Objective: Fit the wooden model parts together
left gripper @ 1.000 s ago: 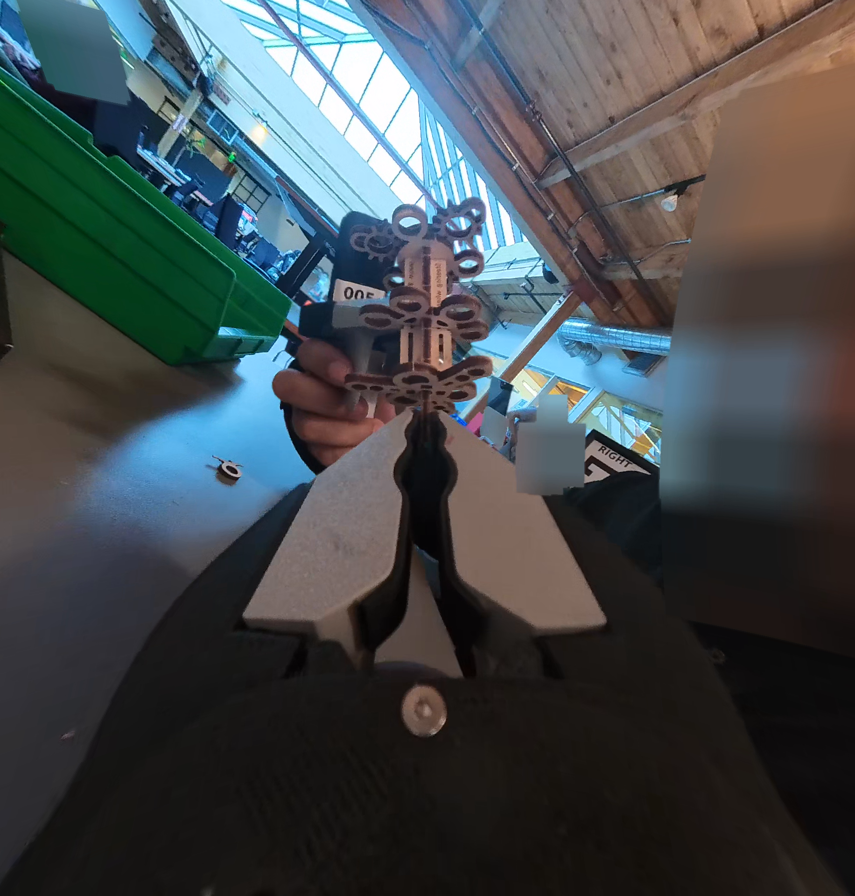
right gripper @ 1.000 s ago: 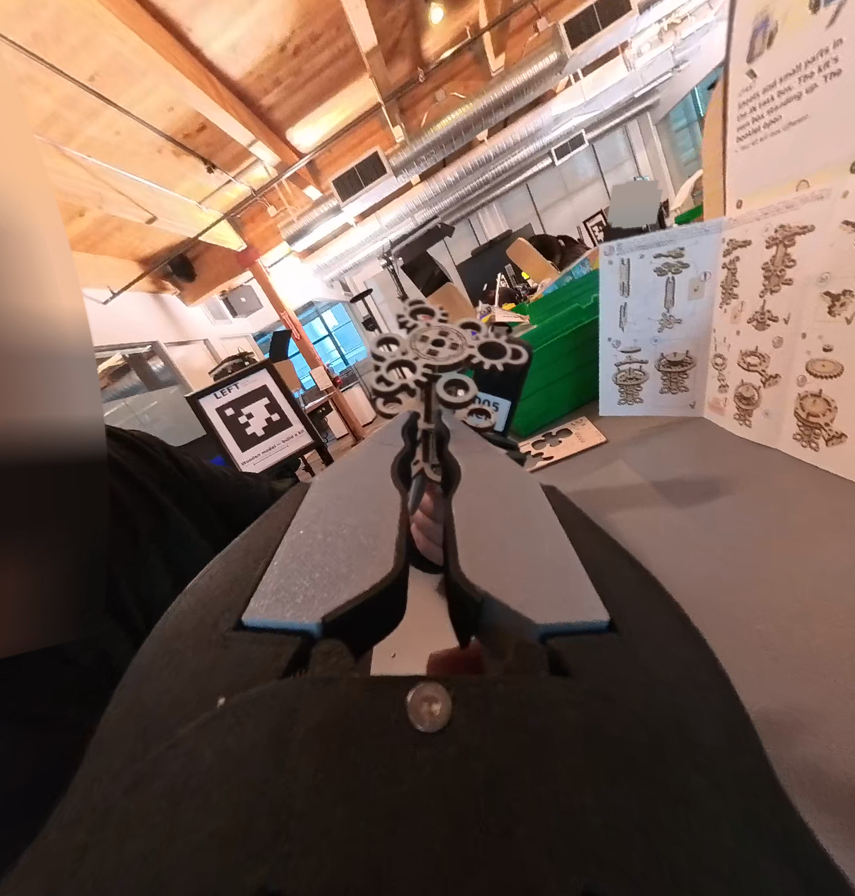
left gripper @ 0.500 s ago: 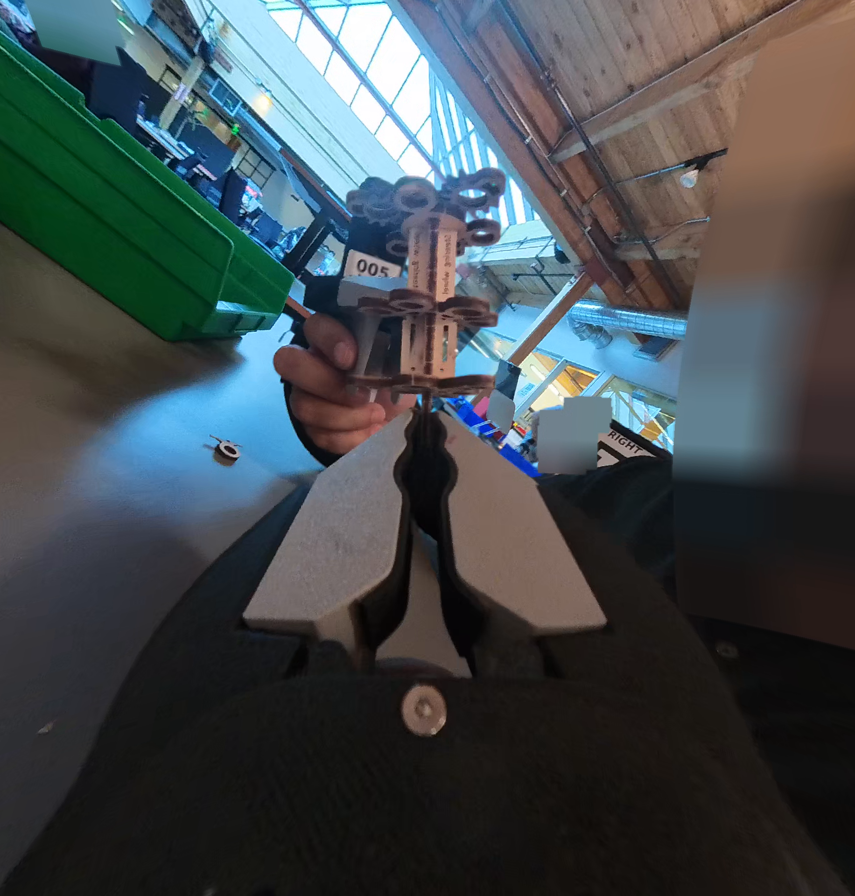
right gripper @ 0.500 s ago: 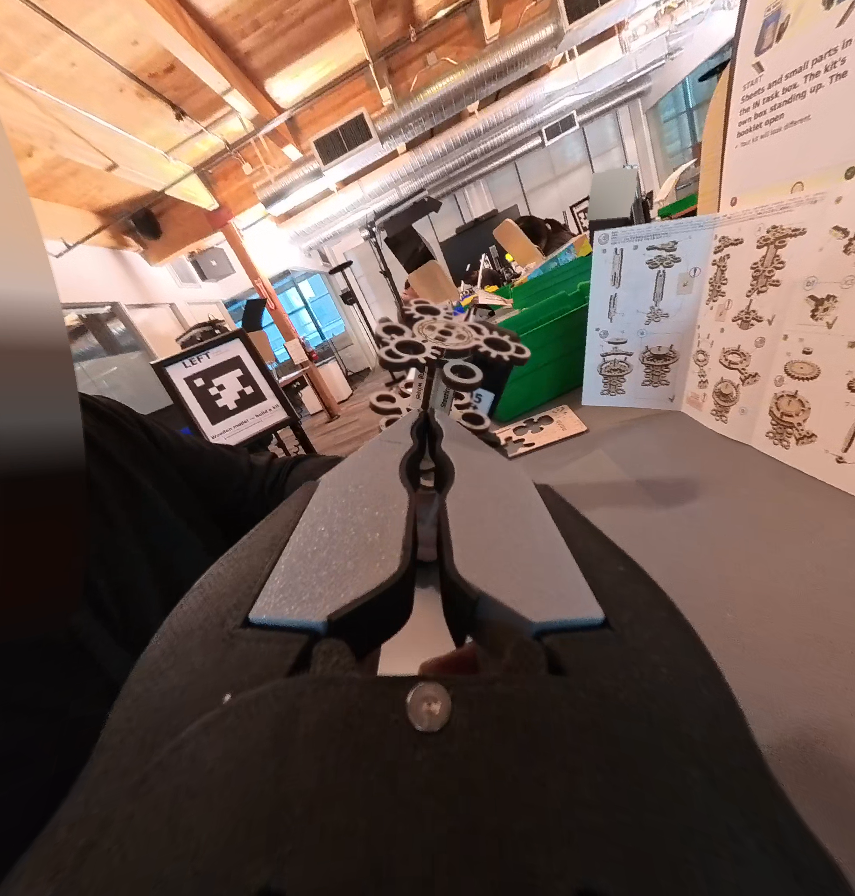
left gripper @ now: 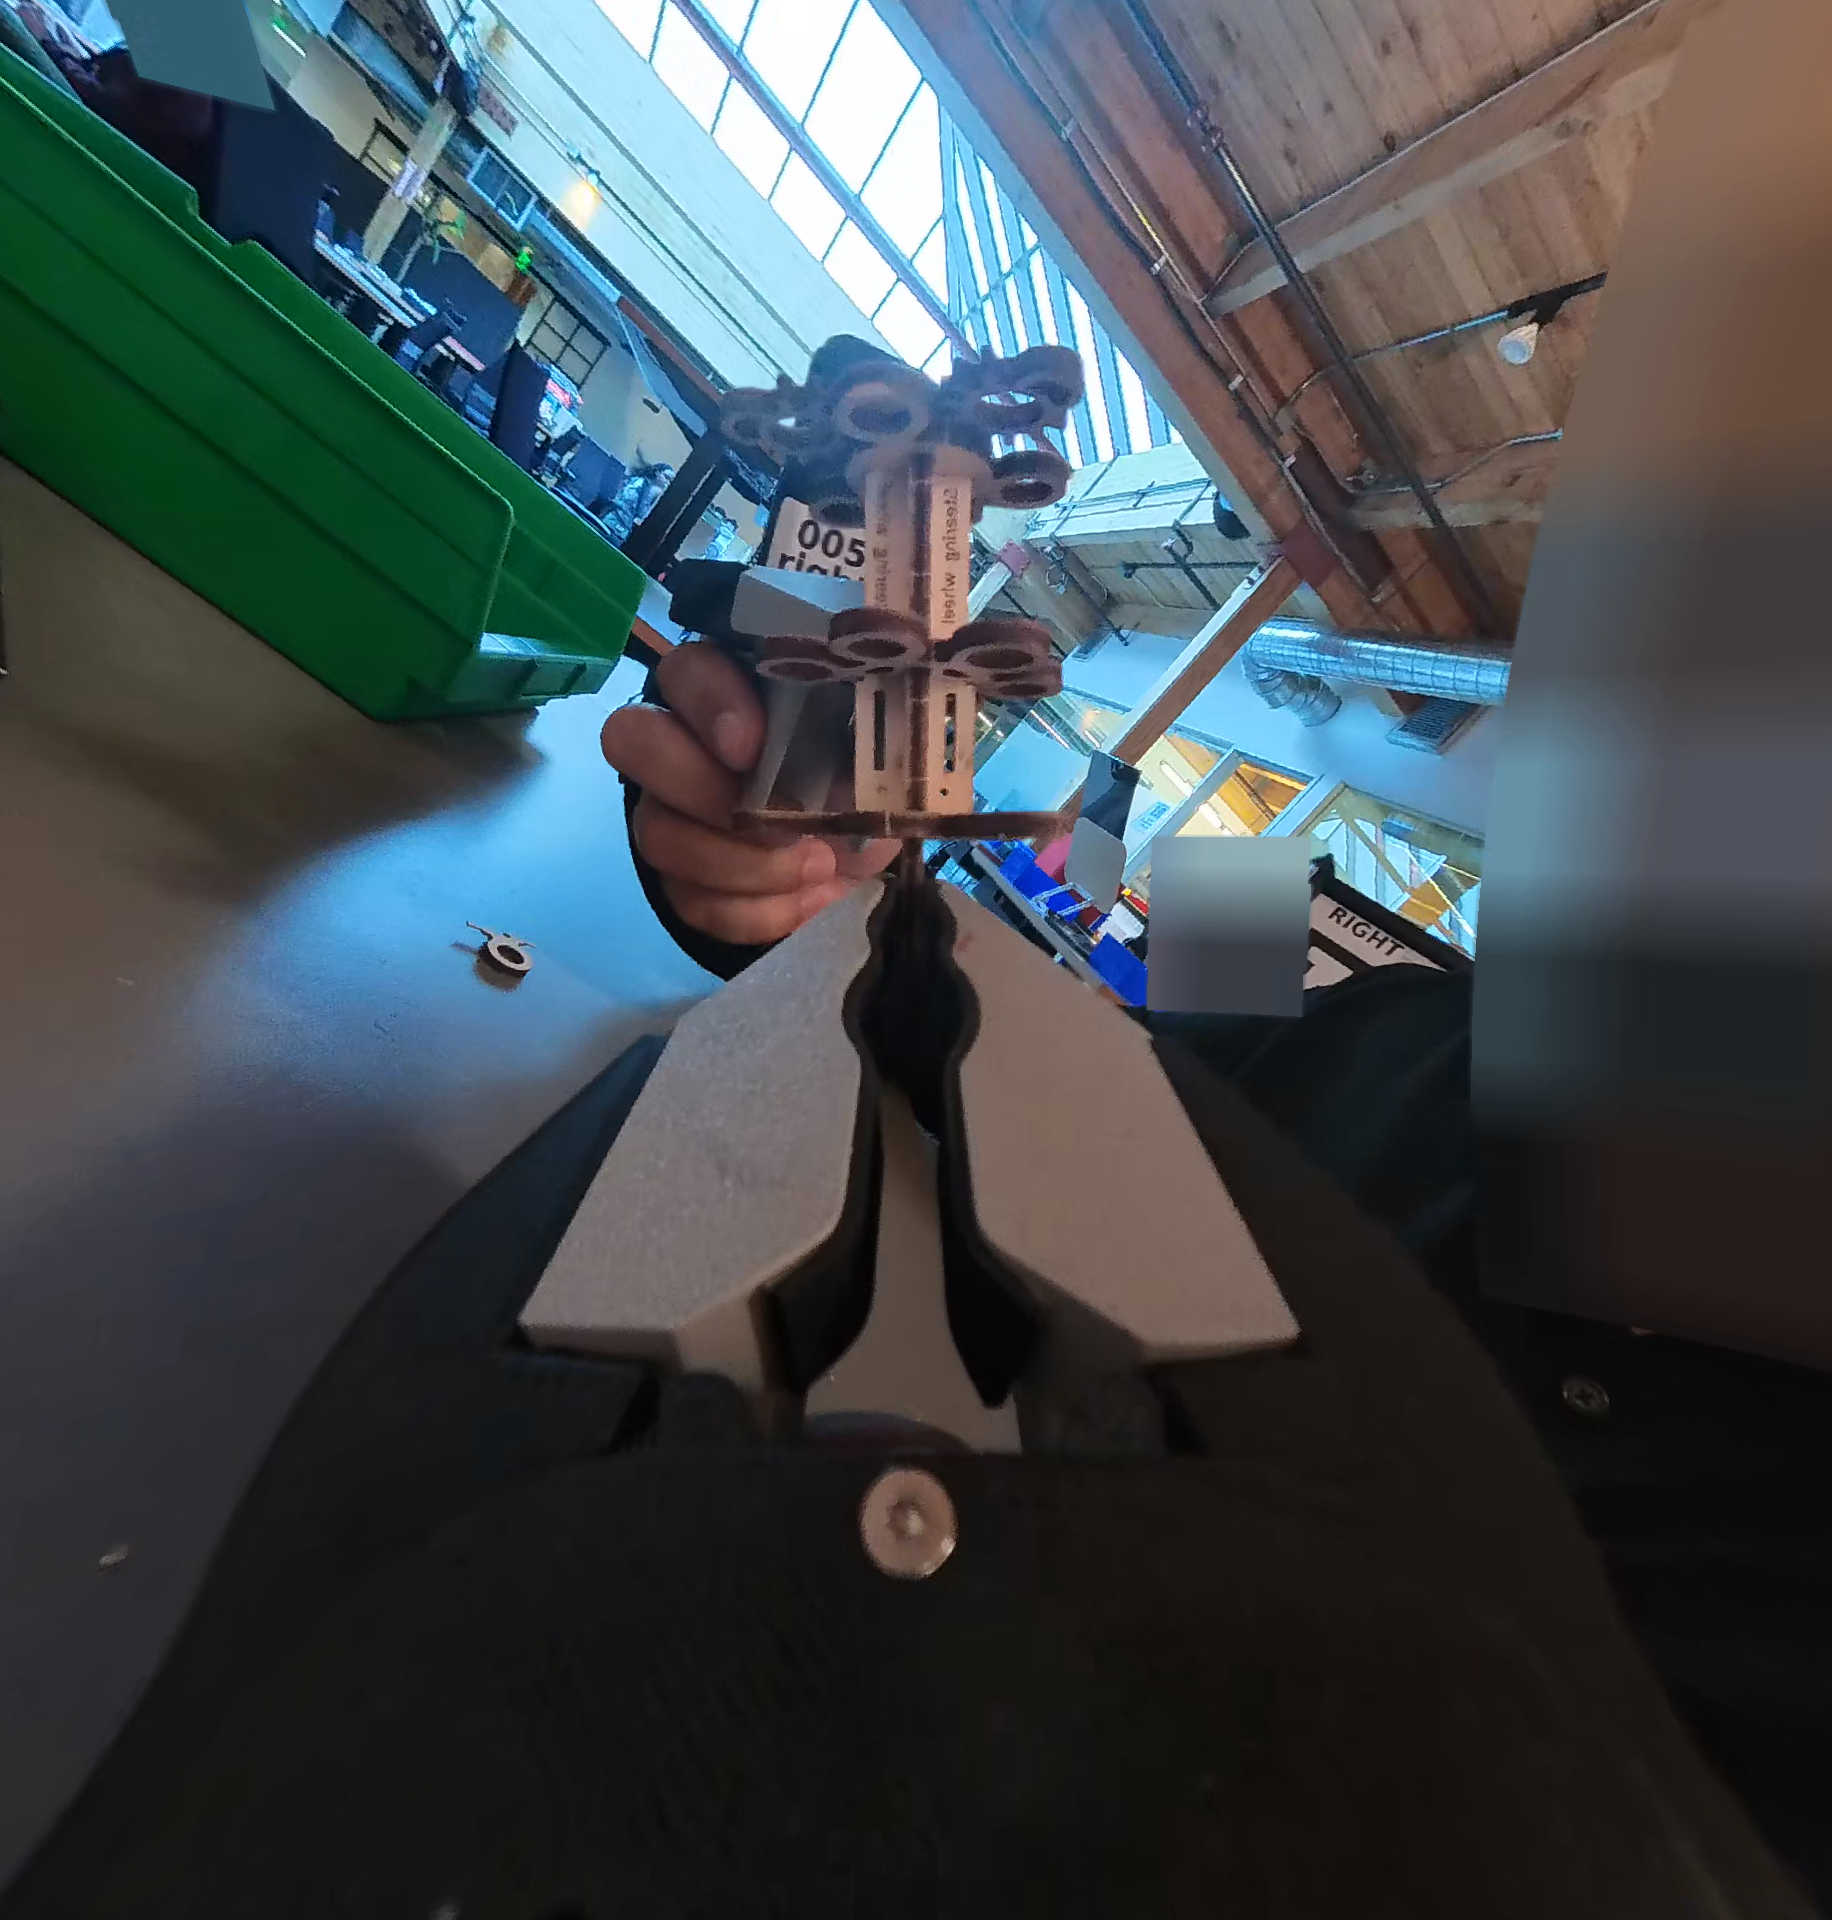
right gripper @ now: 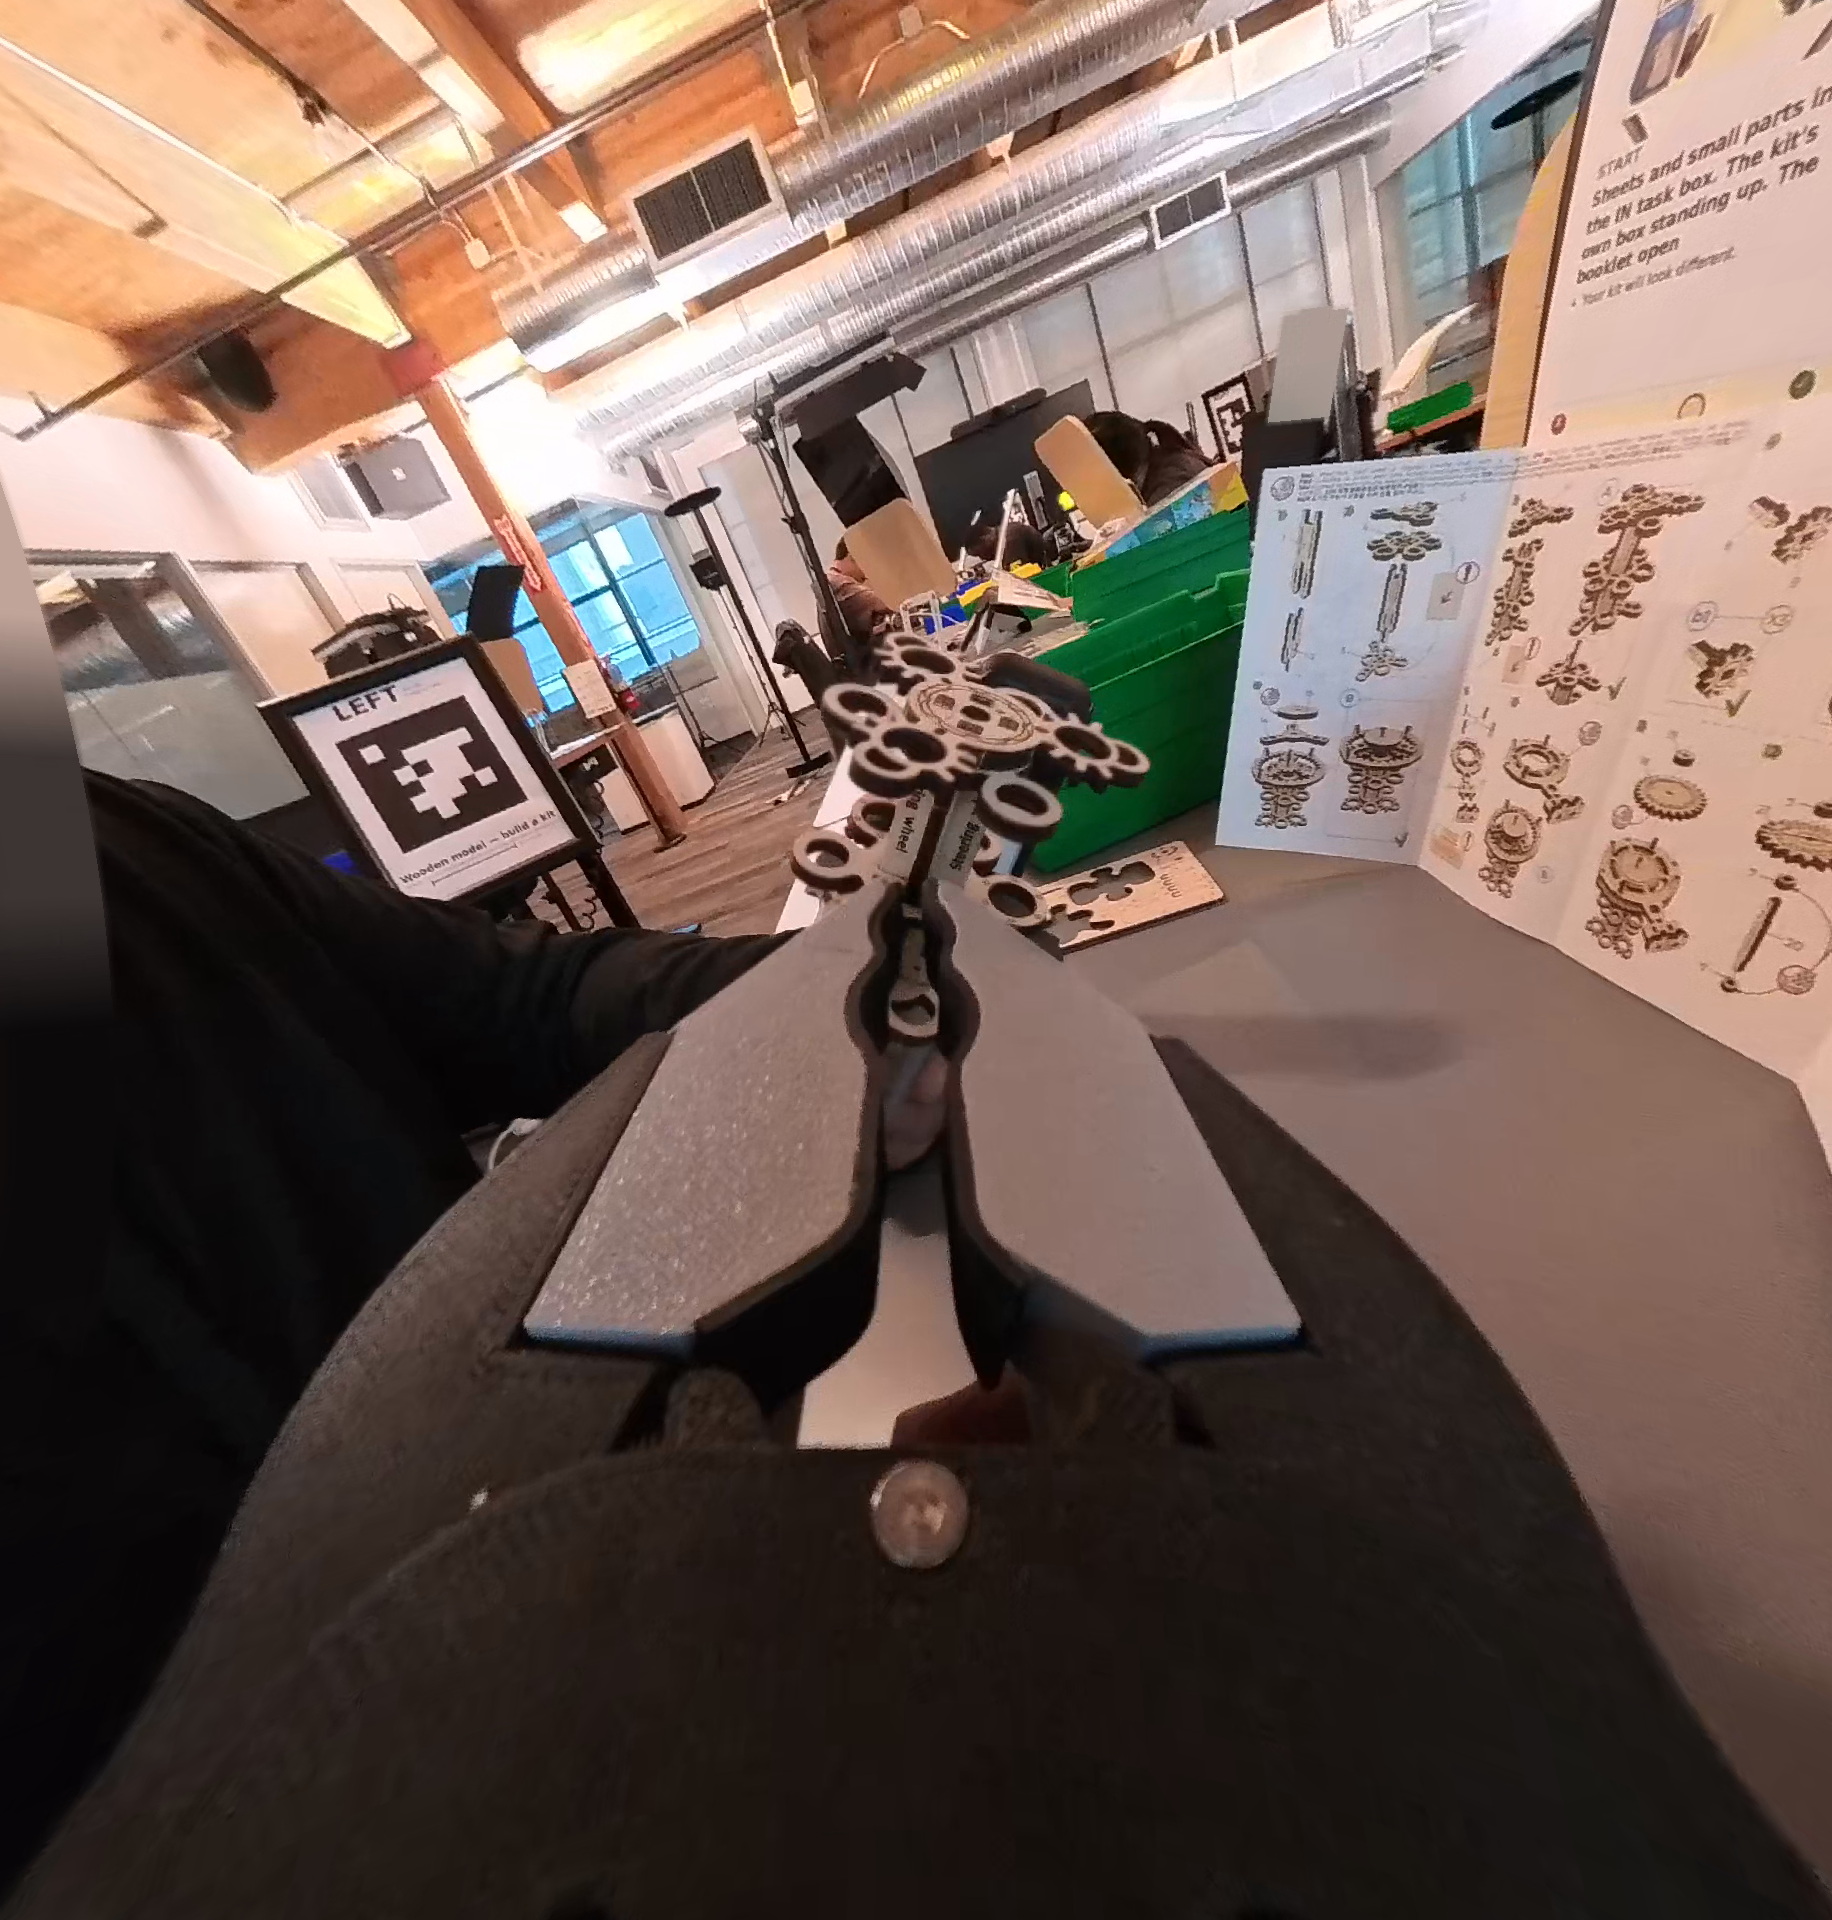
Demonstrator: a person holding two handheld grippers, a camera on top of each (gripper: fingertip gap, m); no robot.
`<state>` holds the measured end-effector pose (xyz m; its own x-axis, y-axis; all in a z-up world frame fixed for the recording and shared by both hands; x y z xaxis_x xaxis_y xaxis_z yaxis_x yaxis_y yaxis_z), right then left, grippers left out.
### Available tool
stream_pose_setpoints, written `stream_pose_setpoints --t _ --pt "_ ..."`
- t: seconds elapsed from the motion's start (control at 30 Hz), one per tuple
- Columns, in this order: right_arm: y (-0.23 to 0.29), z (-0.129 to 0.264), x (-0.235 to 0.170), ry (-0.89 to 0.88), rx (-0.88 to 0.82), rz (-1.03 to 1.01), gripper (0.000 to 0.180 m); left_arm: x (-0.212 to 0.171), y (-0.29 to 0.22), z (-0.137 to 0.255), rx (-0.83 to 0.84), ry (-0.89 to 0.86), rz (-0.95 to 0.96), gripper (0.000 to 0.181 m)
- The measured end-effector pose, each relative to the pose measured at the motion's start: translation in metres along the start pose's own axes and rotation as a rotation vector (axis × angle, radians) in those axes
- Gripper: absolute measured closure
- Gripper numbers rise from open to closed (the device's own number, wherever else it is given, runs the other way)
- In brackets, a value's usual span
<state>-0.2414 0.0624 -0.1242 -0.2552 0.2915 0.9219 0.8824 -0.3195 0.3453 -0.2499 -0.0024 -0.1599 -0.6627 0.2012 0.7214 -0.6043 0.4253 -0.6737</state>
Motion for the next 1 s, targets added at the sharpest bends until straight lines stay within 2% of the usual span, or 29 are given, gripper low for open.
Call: stream_pose_setpoints --t 0.1,0.2,0.4,0.5,0.57,0.63,0.73,1.0 --pt "-0.003 0.005 0.004 -0.03 -0.009 -0.014 0.171 0.002 0.0 0.001 -0.015 -0.016 0.032 0.181" --pt "-0.004 0.009 0.01 -0.069 -0.004 -0.028 0.171 0.006 -0.001 0.003 -0.05 -0.044 0.087 0.181" --pt "-0.012 0.008 0.003 -0.045 -0.016 -0.083 0.159 0.009 0.003 0.005 -0.047 -0.068 0.126 0.181" --pt "-0.012 0.007 0.002 -0.057 0.01 -0.111 0.155 0.004 0.002 0.003 -0.029 -0.03 0.094 0.181" --pt "-0.011 0.007 0.003 -0.077 0.042 -0.127 0.164 0.001 0.0 0.001 -0.023 -0.01 0.055 0.181" --pt "-0.008 0.005 0.002 -0.087 0.076 -0.149 0.165 -0.001 -0.001 0.0 -0.015 0.006 0.024 0.181" --pt "-0.002 -0.002 -0.001 -0.064 0.118 -0.161 0.159 -0.002 0.0 0.0 0.002 0.021 -0.015 0.181" --pt "-0.003 -0.008 -0.003 -0.08 0.113 -0.176 0.158 -0.004 0.004 -0.004 0.121 0.051 -0.168 0.181"
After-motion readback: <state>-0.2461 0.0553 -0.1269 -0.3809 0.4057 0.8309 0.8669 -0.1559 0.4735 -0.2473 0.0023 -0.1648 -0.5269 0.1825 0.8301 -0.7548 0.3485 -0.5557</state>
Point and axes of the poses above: each gripper's, where its closed fingertips meet, z back along the fingers, x out of its top, y = z × x across the jaws, the point moved 3 cm from there along z, back along the fingers, and after that the axes turned 7 degrees about x, right-handed, at the moved point
